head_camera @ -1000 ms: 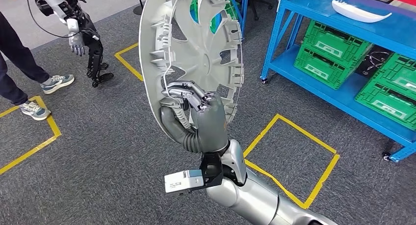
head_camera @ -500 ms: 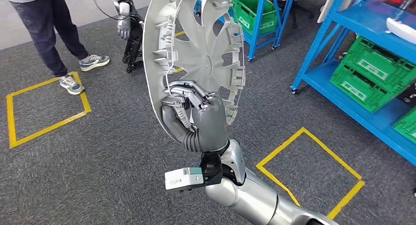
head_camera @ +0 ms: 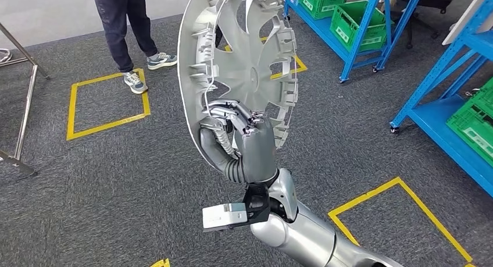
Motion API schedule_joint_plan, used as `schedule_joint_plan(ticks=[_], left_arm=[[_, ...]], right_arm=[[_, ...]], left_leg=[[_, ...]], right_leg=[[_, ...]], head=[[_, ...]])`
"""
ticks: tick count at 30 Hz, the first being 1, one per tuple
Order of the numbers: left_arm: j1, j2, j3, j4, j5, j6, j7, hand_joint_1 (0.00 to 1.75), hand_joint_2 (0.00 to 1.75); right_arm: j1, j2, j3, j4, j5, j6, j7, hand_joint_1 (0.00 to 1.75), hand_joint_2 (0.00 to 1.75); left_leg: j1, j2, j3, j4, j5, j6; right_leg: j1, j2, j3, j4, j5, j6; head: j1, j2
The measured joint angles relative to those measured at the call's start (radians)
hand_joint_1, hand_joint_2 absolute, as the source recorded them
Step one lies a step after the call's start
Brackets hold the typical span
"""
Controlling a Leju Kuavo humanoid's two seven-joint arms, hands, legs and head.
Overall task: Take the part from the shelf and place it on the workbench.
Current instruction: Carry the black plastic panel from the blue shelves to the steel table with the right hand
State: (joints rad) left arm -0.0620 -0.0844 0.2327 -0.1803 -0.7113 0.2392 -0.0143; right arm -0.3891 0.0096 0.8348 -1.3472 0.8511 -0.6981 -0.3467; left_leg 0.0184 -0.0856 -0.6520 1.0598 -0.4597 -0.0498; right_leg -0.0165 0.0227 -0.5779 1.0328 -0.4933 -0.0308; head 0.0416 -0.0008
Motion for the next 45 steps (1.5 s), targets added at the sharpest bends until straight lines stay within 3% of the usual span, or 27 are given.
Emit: schedule_joint_plan(ticks=[2,4,5,7,9,11,13,14,16,17,19,20,21,22,24,26,28,30,32,33,35,36,37,39,41,44,45], left_arm=[[-0.004,0.000,0.000,0.000,0.000,0.000,0.000,0.00,1.75],[-0.007,0.000,0.000,0.000,-0.001,0.000,0.000,0.00,1.75],[-0.007,0.001,0.000,0.000,-0.001,0.000,0.000,0.00,1.75],[-0.005,0.002,0.000,0.000,-0.001,0.000,0.000,0.00,1.75],[-0.008,0.001,0.000,-0.001,-0.004,0.000,0.000,0.00,1.75],[-0.011,0.000,0.000,-0.001,-0.015,-0.004,0.000,0.00,1.75],[-0.013,0.000,0.000,-0.001,-0.028,-0.010,0.004,0.00,1.75],[-0.014,0.000,0.000,-0.001,-0.034,-0.012,0.008,0.00,1.75],[-0.020,0.000,-0.001,-0.001,-0.041,-0.012,0.016,0.00,1.75],[-0.024,-0.001,-0.001,-0.002,-0.044,-0.011,0.019,0.00,1.75],[-0.030,0.000,-0.001,-0.002,-0.046,-0.011,0.022,0.00,1.75],[-0.031,-0.001,-0.001,-0.001,-0.047,-0.011,0.022,0.00,1.75],[-0.030,-0.001,-0.001,-0.001,-0.047,-0.011,0.022,0.00,1.75],[-0.029,-0.002,-0.001,-0.001,-0.048,-0.011,0.022,0.00,1.75],[-0.029,-0.004,-0.001,-0.001,-0.047,-0.012,0.019,0.00,1.75],[-0.028,-0.005,-0.001,-0.001,-0.045,-0.014,0.014,0.00,1.75],[-0.024,-0.004,-0.001,-0.001,-0.044,-0.014,0.013,0.00,1.75],[-0.020,-0.004,-0.001,0.000,-0.043,-0.014,0.014,0.00,1.75],[-0.023,-0.006,-0.001,-0.001,-0.041,-0.013,0.015,0.00,1.75],[-0.025,-0.006,-0.001,-0.001,-0.040,-0.013,0.015,0.00,1.75],[-0.026,-0.006,-0.001,-0.001,-0.035,-0.013,0.017,0.00,1.75],[-0.025,-0.006,-0.001,-0.001,-0.034,-0.013,0.019,0.00,1.75],[-0.024,-0.005,-0.001,-0.001,-0.032,-0.013,0.020,0.00,1.75],[-0.024,-0.004,-0.001,-0.001,-0.031,-0.013,0.021,0.00,1.75],[-0.026,-0.004,-0.001,-0.001,-0.031,-0.013,0.021,0.00,1.75],[-0.024,-0.005,-0.001,-0.001,-0.030,-0.013,0.021,0.00,1.75],[-0.023,-0.005,-0.001,-0.001,-0.030,-0.013,0.021,0.00,1.75]], right_arm=[[0.002,-0.001,-0.001,-0.002,0.001,-0.001,0.000,1.75,1.75],[0.005,-0.002,-0.001,-0.003,0.002,-0.001,0.000,1.75,1.75],[0.006,-0.002,-0.001,-0.003,0.002,-0.001,0.000,1.75,1.75],[0.007,-0.003,-0.001,-0.003,0.002,-0.001,0.000,1.75,1.75],[0.007,-0.003,-0.002,-0.004,0.005,-0.001,0.000,1.75,1.75],[0.013,-0.005,-0.007,-0.007,0.019,-0.001,-0.002,1.75,1.75],[0.030,-0.006,-0.021,-0.020,0.040,0.000,-0.004,1.75,1.75],[0.039,-0.006,-0.030,-0.028,0.050,0.000,-0.004,1.75,1.75],[0.054,-0.008,-0.046,-0.042,0.064,0.000,-0.005,1.75,1.75],[0.062,-0.010,-0.053,-0.047,0.068,-0.001,-0.006,1.75,1.75],[0.074,-0.014,-0.060,-0.051,0.073,0.000,-0.006,1.75,1.75],[0.076,-0.016,-0.062,-0.052,0.074,0.001,-0.005,1.75,1.75],[0.077,-0.016,-0.062,-0.052,0.073,0.002,-0.004,1.75,1.75],[0.076,-0.016,-0.062,-0.053,0.070,0.005,-0.002,1.75,1.75],[0.069,-0.016,-0.061,-0.055,0.058,0.010,0.001,1.75,1.75],[0.062,-0.016,-0.060,-0.056,0.043,0.013,0.003,1.75,1.75],[0.056,-0.016,-0.058,-0.056,0.034,0.013,0.006,1.75,1.75],[0.052,-0.014,-0.056,-0.057,0.031,0.012,0.009,1.75,1.75],[0.051,-0.013,-0.055,-0.059,0.031,0.011,0.012,1.75,1.75],[0.051,-0.012,-0.055,-0.060,0.031,0.010,0.013,1.75,1.75],[0.051,-0.013,-0.054,-0.060,0.031,0.010,0.013,1.75,1.75],[0.051,-0.013,-0.054,-0.060,0.031,0.010,0.013,1.75,1.75],[0.050,-0.013,-0.053,-0.060,0.031,0.010,0.013,1.75,1.75],[0.045,-0.012,-0.053,-0.060,0.031,0.011,0.013,1.75,1.75],[0.040,-0.012,-0.052,-0.060,0.031,0.013,0.013,1.75,1.75],[0.036,-0.012,-0.048,-0.061,0.030,0.014,0.012,1.75,1.75],[0.035,-0.011,-0.048,-0.061,0.029,0.014,0.013,1.75,1.75]], left_leg=[[-0.001,0.063,-0.053,0.114,-0.064,-0.006],[0.002,0.077,-0.107,0.233,-0.112,-0.013],[0.003,0.080,-0.112,0.247,-0.109,-0.015],[0.004,0.099,-0.059,0.156,-0.055,-0.015],[-0.001,0.153,0.012,0.024,-0.006,-0.005],[-0.007,0.176,0.035,-0.024,0.005,0.011],[-0.008,0.146,0.035,-0.025,0.007,0.027],[-0.007,0.131,0.036,-0.028,0.008,0.034],[-0.002,0.102,0.039,-0.033,0.011,0.047],[-0.002,0.088,0.039,-0.033,0.011,0.051],[-0.003,0.056,0.039,-0.032,0.010,0.055],[-0.004,0.040,0.039,-0.030,0.010,0.055],[-0.004,0.024,0.039,-0.029,0.009,0.055],[-0.004,0.009,0.040,-0.028,0.009,0.054],[-0.004,-0.020,0.037,-0.023,0.008,0.047],[-0.003,-0.044,0.030,-0.022,0.010,0.034],[0.000,-0.063,0.025,-0.029,0.015,0.019],[-0.003,-0.027,0.013,-0.012,0.005,0.010],[-0.007,0.043,-0.031,0.079,-0.045,0.005],[-0.007,0.065,-0.063,0.148,-0.078,0.002],[-0.005,0.078,-0.110,0.247,-0.109,-0.002],[-0.004,0.080,-0.109,0.250,-0.100,-0.003],[-0.004,0.088,-0.085,0.206,-0.071,-0.004],[-0.008,0.128,-0.006,0.065,-0.012,0.001],[-0.014,0.155,0.037,-0.020,0.010,0.015],[-0.017,0.126,0.036,-0.029,0.010,0.037],[-0.015,0.113,0.037,-0.031,0.012,0.044]], right_leg=[[0.003,-0.028,0.003,-0.004,0.000,-0.010],[0.007,-0.058,0.004,-0.004,-0.003,-0.013],[0.007,-0.072,0.005,-0.004,-0.005,-0.013],[0.008,-0.098,0.011,-0.002,-0.011,-0.009],[0.013,-0.119,0.017,0.001,-0.020,0.001],[0.020,-0.139,0.023,0.003,-0.028,0.012],[0.020,-0.162,0.031,0.000,-0.034,0.023],[0.017,-0.155,0.033,0.006,-0.042,0.029],[0.010,-0.099,0.009,0.071,-0.085,0.038],[0.008,-0.062,-0.022,0.136,-0.117,0.039],[0.009,-0.029,-0.093,0.265,-0.165,0.039],[0.009,-0.024,-0.113,0.292,-0.162,0.037],[0.009,-0.021,-0.115,0.278,-0.138,0.035],[0.009,-0.014,-0.098,0.227,-0.098,0.032],[0.005,0.027,-0.042,0.089,-0.026,0.028],[0.004,0.056,-0.015,0.021,-0.004,0.027],[0.005,0.039,-0.013,0.015,-0.003,0.020],[0.003,0.013,-0.006,0.004,0.003,0.006],[0.004,-0.017,0.000,-0.004,0.004,-0.005],[0.005,-0.033,0.001,-0.004,0.003,-0.009],[0.007,-0.064,0.002,-0.004,0.000,-0.011],[0.007,-0.077,0.003,-0.004,-0.002,-0.010],[0.007,-0.090,0.006,-0.003,-0.004,-0.009],[0.010,-0.112,0.012,-0.001,-0.011,-0.001],[0.017,-0.132,0.017,0.002,-0.018,0.009],[0.017,-0.154,0.024,0.002,-0.025,0.025],[0.014,-0.138,0.021,0.015,-0.036,0.031]], head=[[-0.006,0.000],[-0.007,0.000],[-0.007,0.000],[-0.007,0.000],[-0.008,0.000],[-0.005,0.000],[-0.003,0.000],[-0.002,0.000],[0.002,0.000],[0.004,0.000],[0.007,0.000],[0.008,0.000],[0.008,0.000],[0.008,0.000],[0.007,0.000],[0.007,0.000],[0.008,0.000],[0.004,0.000],[-0.004,0.000],[-0.007,0.000],[-0.007,0.000],[-0.008,0.000],[-0.008,0.000],[-0.008,0.000],[-0.007,0.000],[-0.003,0.000],[-0.002,0.000]])
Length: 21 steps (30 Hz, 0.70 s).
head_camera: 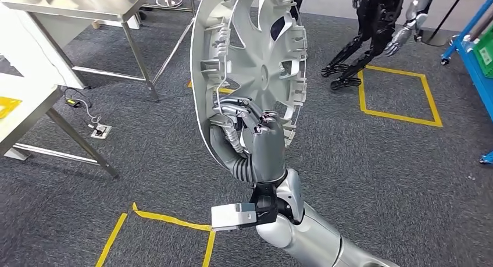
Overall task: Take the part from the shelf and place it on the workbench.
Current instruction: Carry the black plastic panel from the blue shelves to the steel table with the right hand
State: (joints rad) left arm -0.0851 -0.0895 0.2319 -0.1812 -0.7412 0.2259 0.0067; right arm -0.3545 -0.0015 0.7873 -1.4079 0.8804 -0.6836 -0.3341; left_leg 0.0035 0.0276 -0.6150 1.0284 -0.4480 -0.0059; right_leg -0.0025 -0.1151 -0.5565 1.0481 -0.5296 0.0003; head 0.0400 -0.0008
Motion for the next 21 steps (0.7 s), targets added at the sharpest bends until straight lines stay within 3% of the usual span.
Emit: schedule_joint_plan(ticks=[1,3,5,6,8,9,10,12,14,16,18,20,21], left_arm=[[0.000,0.000,0.000,0.000,0.000,0.000,0.000,0.00,1.75],[-0.003,0.000,0.000,0.000,0.000,0.000,0.000,0.00,1.75],[-0.005,0.001,0.000,0.000,0.003,0.000,0.000,0.00,1.75],[-0.005,0.001,0.000,0.000,0.004,0.000,0.000,0.00,1.75],[-0.005,0.001,0.000,0.000,0.006,0.000,0.001,0.00,1.75],[-0.005,0.000,0.000,0.000,0.006,0.000,0.001,0.00,1.75],[-0.006,-0.001,0.000,0.000,0.006,0.001,0.001,0.00,1.75],[-0.006,-0.001,0.000,0.000,0.006,0.002,0.001,0.00,1.75],[-0.003,0.000,0.000,0.000,0.006,0.002,0.000,0.00,1.75],[-0.002,0.001,0.001,0.001,0.007,0.002,0.000,0.00,1.75],[-0.005,0.000,0.001,0.000,0.007,0.003,0.000,0.00,1.75],[-0.006,0.000,0.001,0.000,0.007,0.003,0.000,0.00,1.75],[-0.005,0.001,0.001,0.000,0.007,0.003,0.000,0.00,1.75]], right_arm=[[-0.001,0.000,0.001,0.000,0.000,0.000,0.000,1.75,1.75],[-0.001,-0.001,0.002,0.000,-0.001,0.001,-0.001,1.75,1.75],[-0.001,-0.003,0.003,0.002,-0.006,0.001,-0.002,1.75,1.75],[-0.001,-0.004,0.004,0.004,-0.010,0.001,-0.003,1.75,1.75],[-0.003,-0.004,0.006,0.008,-0.019,-0.001,-0.009,1.75,1.75],[-0.005,-0.004,0.007,0.010,-0.022,-0.002,-0.013,1.75,1.75],[-0.008,-0.004,0.009,0.012,-0.025,-0.002,-0.015,1.75,1.75],[-0.015,-0.004,0.011,0.016,-0.029,-0.003,-0.017,1.75,1.75],[-0.019,-0.003,0.013,0.018,-0.032,-0.004,-0.016,1.75,1.75],[-0.023,-0.002,0.015,0.019,-0.033,-0.005,-0.017,1.75,1.75],[-0.027,0.000,0.015,0.021,-0.033,-0.006,-0.017,1.75,1.75],[-0.028,0.000,0.016,0.025,-0.033,-0.007,-0.017,1.75,1.75],[-0.028,0.000,0.016,0.027,-0.032,-0.007,-0.017,1.75,1.75]], left_leg=[[0.003,-0.012,0.001,-0.002,0.003,0.006],[0.005,-0.038,0.001,-0.004,0.005,0.014],[0.005,-0.067,0.000,-0.001,0.006,0.016],[0.004,-0.083,0.000,0.001,0.005,0.016],[0.004,-0.115,0.000,0.004,0.005,0.015],[0.005,-0.129,-0.002,0.005,0.006,0.013],[0.005,-0.143,-0.004,0.006,0.007,0.008],[0.009,-0.165,-0.011,0.004,0.011,-0.006],[0.011,-0.179,-0.018,-0.002,0.017,-0.021],[0.007,-0.127,-0.033,0.023,-0.003,-0.031],[0.005,-0.056,-0.081,0.127,-0.065,-0.041],[0.010,-0.037,-0.134,0.247,-0.117,-0.052],[0.013,-0.034,-0.140,0.267,-0.117,-0.056]], right_leg=[[-0.003,0.027,-0.012,0.032,-0.020,0.005],[-0.006,0.090,-0.068,0.152,-0.080,0.009],[-0.006,0.109,-0.129,0.260,-0.111,0.009],[-0.005,0.112,-0.138,0.266,-0.097,0.007],[-0.005,0.127,-0.105,0.172,-0.024,-0.001],[-0.006,0.154,-0.077,0.102,0.009,-0.006],[-0.007,0.177,-0.054,0.046,0.032,-0.008],[-0.006,0.200,-0.036,-0.002,0.042,-0.009],[-0.005,0.175,-0.033,-0.010,0.048,-0.015],[-0.009,0.147,-0.027,-0.023,0.055,-0.028],[-0.009,0.116,-0.024,-0.029,0.056,-0.037],[-0.007,0.084,-0.024,-0.028,0.054,-0.039],[-0.007,0.068,-0.024,-0.028,0.053,-0.038]], head=[[0.002,0.000],[0.007,0.000],[0.010,0.000],[0.010,0.000],[0.010,0.000],[0.009,0.000],[0.009,0.000],[0.008,0.000],[0.009,0.000],[0.004,0.000],[-0.002,0.000],[-0.004,0.000],[-0.004,0.000]])
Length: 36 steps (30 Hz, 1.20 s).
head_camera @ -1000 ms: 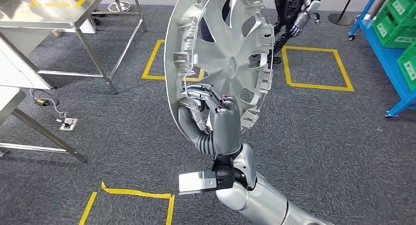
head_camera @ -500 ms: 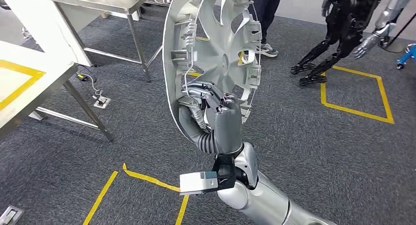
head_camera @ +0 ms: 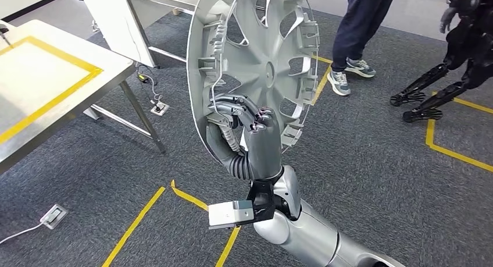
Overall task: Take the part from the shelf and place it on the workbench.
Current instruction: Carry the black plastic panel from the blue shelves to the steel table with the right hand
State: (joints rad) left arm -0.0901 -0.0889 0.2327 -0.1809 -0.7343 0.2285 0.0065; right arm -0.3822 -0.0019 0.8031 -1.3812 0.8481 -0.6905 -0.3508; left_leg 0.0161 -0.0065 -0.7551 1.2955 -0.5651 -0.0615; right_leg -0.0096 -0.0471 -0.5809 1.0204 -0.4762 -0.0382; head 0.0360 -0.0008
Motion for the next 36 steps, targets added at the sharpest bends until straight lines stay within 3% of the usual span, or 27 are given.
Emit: schedule_joint_plan(ticks=[1,2,3,5,6,9,11,13,15,16,17,18,20,22,24,25,26,27,29,31,32,34,36], left_arm=[[0.001,0.001,0.000,0.000,0.000,0.000,0.000,0.00,1.75],[0.002,0.002,0.000,0.000,0.000,0.000,0.000,0.00,1.75],[0.001,0.003,0.000,0.000,0.000,0.000,0.000,0.00,1.75],[-0.002,0.004,0.000,-0.001,0.000,0.000,0.000,0.00,1.75],[-0.003,0.003,0.000,-0.001,0.000,0.000,0.000,0.00,1.75],[-0.001,0.004,0.000,0.000,0.001,0.001,0.000,0.00,1.75],[0.000,0.002,0.000,0.000,0.001,0.002,0.000,0.00,1.75],[-0.002,0.001,0.001,0.000,0.002,0.003,-0.001,0.00,1.75],[-0.004,0.002,0.001,0.000,0.002,0.004,-0.005,0.00,1.75],[-0.003,0.002,0.002,0.000,0.002,0.004,-0.007,0.00,1.75],[-0.002,0.002,0.002,0.000,0.003,0.004,-0.008,0.00,1.75],[-0.001,0.002,0.002,0.000,0.004,0.003,-0.009,0.00,1.75],[-0.001,0.001,0.002,0.000,0.008,0.003,-0.010,0.00,1.75],[-0.001,0.001,0.003,0.000,0.011,0.002,-0.010,0.00,1.75],[0.003,0.003,0.003,0.000,0.012,0.002,-0.010,0.00,1.75],[0.006,0.004,0.003,0.001,0.013,0.002,-0.009,0.00,1.75],[0.007,0.004,0.003,0.001,0.014,0.002,-0.009,0.00,1.75],[0.007,0.005,0.003,0.001,0.014,0.001,-0.009,0.00,1.75],[0.005,0.005,0.003,0.001,0.014,0.001,-0.009,0.00,1.75],[0.004,0.005,0.003,0.001,0.014,0.001,-0.009,0.00,1.75],[0.005,0.006,0.003,0.001,0.014,0.001,-0.009,0.00,1.75],[0.007,0.008,0.003,0.001,0.013,0.002,-0.007,0.00,1.75],[0.006,0.010,0.004,0.001,0.013,0.003,-0.007,0.00,1.75]], right_arm=[[0.000,0.000,0.000,0.001,0.000,0.000,0.000,1.75,1.75],[-0.001,0.000,0.000,0.002,0.000,0.000,0.000,1.75,1.75],[-0.001,0.000,0.000,0.003,0.000,0.000,0.000,1.75,1.75],[-0.003,0.000,0.001,0.003,0.000,0.000,0.000,1.75,1.75],[-0.003,0.000,0.002,0.003,0.000,0.000,0.000,1.75,1.75],[-0.005,0.001,0.004,0.004,-0.001,0.001,0.000,1.75,1.75],[-0.007,0.003,0.006,0.004,-0.001,0.001,0.000,1.75,1.75],[-0.007,0.002,0.007,0.005,-0.001,0.000,0.000,1.75,1.75],[-0.004,0.001,0.008,0.008,-0.002,0.000,0.000,1.75,1.75],[-0.002,0.001,0.008,0.009,-0.003,0.000,0.000,1.75,1.75],[-0.001,0.001,0.009,0.010,-0.004,0.000,0.001,1.75,1.75],[-0.001,0.001,0.009,0.010,-0.004,0.000,0.001,1.75,1.75],[-0.003,0.001,0.009,0.010,-0.004,0.000,0.000,1.75,1.75],[-0.006,0.001,0.009,0.010,-0.004,0.000,0.000,1.75,1.75],[-0.011,0.004,0.009,0.010,-0.004,0.000,0.000,1.75,1.75],[-0.014,0.007,0.010,0.010,-0.003,0.000,0.001,1.75,1.75],[-0.017,0.011,0.010,0.010,-0.002,0.001,0.001,1.75,1.75],[-0.020,0.014,0.010,0.010,-0.001,0.002,0.001,1.75,1.75],[-0.023,0.017,0.010,0.010,0.002,0.005,0.001,1.75,1.75],[-0.023,0.017,0.011,0.011,0.004,0.008,0.001,1.75,1.75],[-0.023,0.017,0.011,0.011,0.004,0.009,0.001,1.75,1.75],[-0.023,0.020,0.012,0.011,0.004,0.010,0.001,1.75,1.75],[-0.024,0.024,0.013,0.011,0.004,0.012,0.001,1.75,1.75]], left_leg=[[0.002,0.005,0.016,-0.025,0.019,-0.003],[0.003,0.017,0.051,-0.085,0.050,-0.005],[0.002,0.044,0.091,-0.157,0.076,-0.002],[-0.003,0.082,0.143,-0.254,0.108,0.013],[-0.006,0.088,0.149,-0.267,0.109,0.022],[-0.006,0.055,0.144,-0.268,0.114,0.042],[-0.001,0.034,0.146,-0.273,0.119,0.053],[0.002,0.010,0.146,-0.275,0.123,0.062],[0.001,-0.019,0.144,-0.274,0.124,0.066],[0.001,-0.034,0.143,-0.272,0.124,0.066],[0.001,-0.050,0.142,-0.270,0.124,0.066],[0.001,-0.066,0.142,-0.267,0.124,0.064],[0.002,-0.095,0.139,-0.261,0.123,0.057],[0.003,-0.121,0.131,-0.260,0.126,0.043],[0.005,-0.143,0.124,-0.268,0.133,0.026],[0.006,-0.140,0.121,-0.268,0.134,0.020],[0.004,-0.119,0.114,-0.257,0.126,0.015],[0.002,-0.088,0.098,-0.227,0.106,0.012],[0.000,-0.023,0.044,-0.109,0.041,0.007],[0.001,-0.003,-0.001,-0.005,0.001,0.003],[0.001,0.001,0.000,0.000,0.007,0.002],[0.000,0.021,0.063,-0.103,0.063,0.004],[-0.007,0.061,0.132,-0.226,0.103,0.017]], right_leg=[[0.000,-0.014,0.000,0.001,-0.001,0.002],[-0.001,-0.027,0.002,0.002,-0.003,0.004],[0.001,-0.038,0.003,0.004,-0.006,0.009],[0.006,-0.058,0.005,0.010,-0.013,0.020],[0.009,-0.067,0.007,0.011,-0.015,0.026],[0.008,-0.087,0.013,0.009,-0.019,0.040],[0.002,-0.048,0.007,0.034,-0.039,0.050],[-0.004,0.016,-0.038,0.134,-0.094,0.056],[-0.004,0.041,-0.104,0.262,-0.143,0.060],[-0.005,0.044,-0.121,0.289,-0.143,0.060],[-0.005,0.046,-0.121,0.281,-0.124,0.059],[-0.006,0.051,-0.102,0.236,-0.091,0.057],[-0.010,0.088,-0.041,0.103,-0.028,0.053],[-0.011,0.120,-0.010,0.031,-0.010,0.049],[-0.009,0.108,-0.008,0.024,-0.009,0.040],[-0.010,0.096,-0.007,0.019,-0.006,0.033],[-0.011,0.083,-0.005,0.014,-0.002,0.025],[-0.013,0.069,-0.003,0.009,0.001,0.019],[-0.009,0.039,-0.002,0.006,0.001,0.011],[-0.006,0.008,-0.003,0.006,-0.001,0.010],[-0.006,-0.006,-0.002,0.007,-0.002,0.010],[-0.006,-0.032,0.000,0.009,-0.005,0.014],[0.000,-0.054,0.004,0.012,-0.011,0.022]], head=[[0.000,0.000],[0.000,0.000],[-0.001,0.000],[0.001,0.000],[0.002,0.000],[0.004,0.000],[0.006,0.000],[0.011,0.000],[0.015,0.000],[0.015,0.000],[0.016,0.000],[0.016,0.000],[0.017,0.000],[0.017,0.000],[0.016,0.000],[0.016,0.000],[0.012,0.000],[0.007,0.000],[-0.002,0.000],[-0.004,0.000],[-0.004,0.000],[-0.004,0.000],[-0.003,0.000]])
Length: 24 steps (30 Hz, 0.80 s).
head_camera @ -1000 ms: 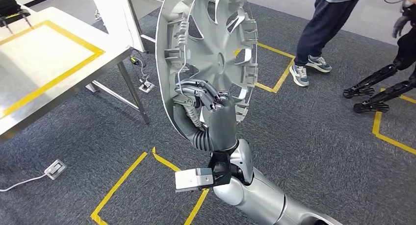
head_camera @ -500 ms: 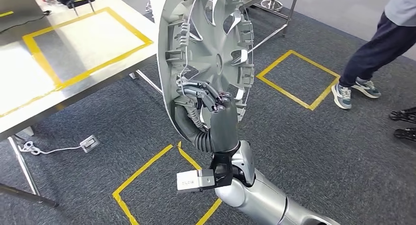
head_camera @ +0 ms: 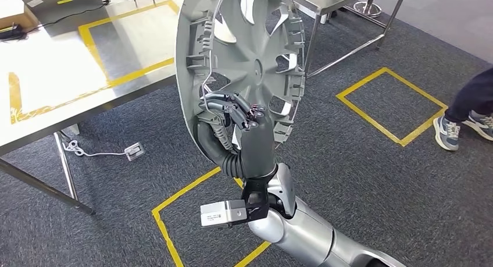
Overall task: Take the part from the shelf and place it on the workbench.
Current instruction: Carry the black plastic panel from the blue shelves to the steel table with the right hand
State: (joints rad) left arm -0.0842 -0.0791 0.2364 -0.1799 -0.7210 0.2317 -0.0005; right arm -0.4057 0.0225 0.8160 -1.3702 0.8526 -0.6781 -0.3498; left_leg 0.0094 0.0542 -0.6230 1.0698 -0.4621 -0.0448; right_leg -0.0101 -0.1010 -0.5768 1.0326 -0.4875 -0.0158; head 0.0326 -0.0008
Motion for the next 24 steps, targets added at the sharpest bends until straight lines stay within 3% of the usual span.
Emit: schedule_joint_plan(ticks=[2,4,6,8,10,11,12,13,15,17,19,21,23,24], left_arm=[[0.000,0.001,0.002,0.000,0.003,0.003,-0.002,0.00,1.75],[0.006,0.001,0.008,0.000,0.006,0.007,-0.005,0.00,1.75],[0.010,0.000,0.014,0.000,0.007,0.010,-0.006,0.00,1.75],[0.009,0.000,0.017,0.000,0.007,0.011,-0.007,0.00,1.75],[0.009,0.000,0.020,0.000,0.007,0.011,-0.007,0.00,1.75],[0.010,0.000,0.022,0.000,0.007,0.011,-0.004,0.00,1.75],[0.011,0.000,0.023,0.000,0.008,0.012,0.003,0.00,1.75],[0.011,-0.001,0.024,0.001,0.008,0.016,0.014,0.00,1.75],[0.010,-0.004,0.024,0.001,0.008,0.025,0.038,0.00,1.75],[0.007,-0.006,0.025,0.001,0.005,0.029,0.055,0.00,1.75],[0.007,-0.005,0.025,0.001,0.002,0.029,0.066,0.00,1.75],[0.007,-0.006,0.025,0.001,0.000,0.029,0.078,0.00,1.75],[0.002,-0.008,0.025,0.001,-0.002,0.028,0.088,0.00,1.75],[-0.002,-0.009,0.025,0.001,-0.002,0.028,0.091,0.00,1.75]], right_arm=[[-0.002,0.005,0.003,0.000,0.000,0.004,0.000,1.75,1.75],[-0.005,0.012,0.006,0.000,0.000,0.008,0.000,1.75,1.75],[-0.010,0.018,0.009,0.000,-0.001,0.010,0.000,1.75,1.75],[-0.012,0.018,0.012,0.001,0.000,0.012,-0.001,1.75,1.75],[-0.012,0.018,0.014,0.003,-0.001,0.013,0.000,1.75,1.75],[-0.011,0.017,0.015,0.004,-0.001,0.013,0.000,1.75,1.75],[-0.011,0.017,0.016,0.004,-0.001,0.014,0.000,1.75,1.75],[-0.011,0.017,0.017,0.005,-0.001,0.014,0.000,1.75,1.75],[-0.011,0.017,0.019,0.005,0.001,0.012,0.002,1.75,1.75],[-0.010,0.016,0.019,0.005,0.006,0.009,0.004,1.75,1.75],[-0.008,0.016,0.019,0.005,0.013,0.003,0.008,1.75,1.75],[-0.007,0.016,0.019,0.005,0.026,-0.002,0.016,1.75,1.75],[-0.004,0.016,0.015,0.005,0.037,-0.006,0.023,1.75,1.75],[-0.001,0.016,0.013,0.005,0.041,-0.007,0.026,1.75,1.75]], left_leg=[[-0.007,0.009,0.016,-0.037,0.005,0.017],[-0.004,-0.015,0.013,-0.040,0.011,0.031],[0.002,-0.038,0.013,-0.045,0.017,0.044],[0.004,-0.063,0.012,-0.047,0.020,0.052],[0.004,-0.092,0.009,-0.045,0.021,0.054],[0.003,-0.107,0.008,-0.043,0.021,0.054],[0.003,-0.123,0.008,-0.041,0.021,0.054],[0.003,-0.138,0.007,-0.040,0.022,0.053],[0.004,-0.166,0.004,-0.036,0.022,0.047],[0.007,-0.190,-0.003,-0.035,0.026,0.034],[0.011,-0.204,-0.009,-0.039,0.031,0.018],[0.008,-0.158,-0.023,-0.016,0.013,0.009],[0.005,-0.088,-0.065,0.080,-0.041,0.003],[0.007,-0.071,-0.094,0.145,-0.073,0.000]], right_leg=[[0.005,-0.019,0.004,0.001,-0.003,0.011],[0.004,-0.030,0.009,-0.001,-0.006,0.023],[-0.002,0.015,-0.004,0.037,-0.035,0.034],[-0.005,0.078,-0.057,0.151,-0.096,0.041],[-0.004,0.095,-0.118,0.269,-0.137,0.042],[-0.004,0.097,-0.130,0.286,-0.131,0.040],[-0.004,0.099,-0.124,0.266,-0.107,0.037],[-0.004,0.107,-0.099,0.209,-0.071,0.033],[-0.006,0.153,-0.038,0.074,-0.012,0.024],[-0.005,0.184,-0.010,0.010,0.002,0.020],[-0.002,0.170,-0.008,0.002,0.005,0.014],[-0.004,0.152,-0.004,-0.008,0.012,0.000],[-0.005,0.133,-0.001,-0.013,0.015,-0.009],[-0.005,0.124,-0.001,-0.013,0.015,-0.011]], head=[[0.002,0.000],[0.004,0.000],[0.006,0.000],[0.012,0.000],[0.015,0.000],[0.015,0.000],[0.016,0.000],[0.016,0.000],[0.016,0.000],[0.016,0.000],[0.017,0.000],[0.014,0.000],[0.006,0.000],[0.002,0.000]])
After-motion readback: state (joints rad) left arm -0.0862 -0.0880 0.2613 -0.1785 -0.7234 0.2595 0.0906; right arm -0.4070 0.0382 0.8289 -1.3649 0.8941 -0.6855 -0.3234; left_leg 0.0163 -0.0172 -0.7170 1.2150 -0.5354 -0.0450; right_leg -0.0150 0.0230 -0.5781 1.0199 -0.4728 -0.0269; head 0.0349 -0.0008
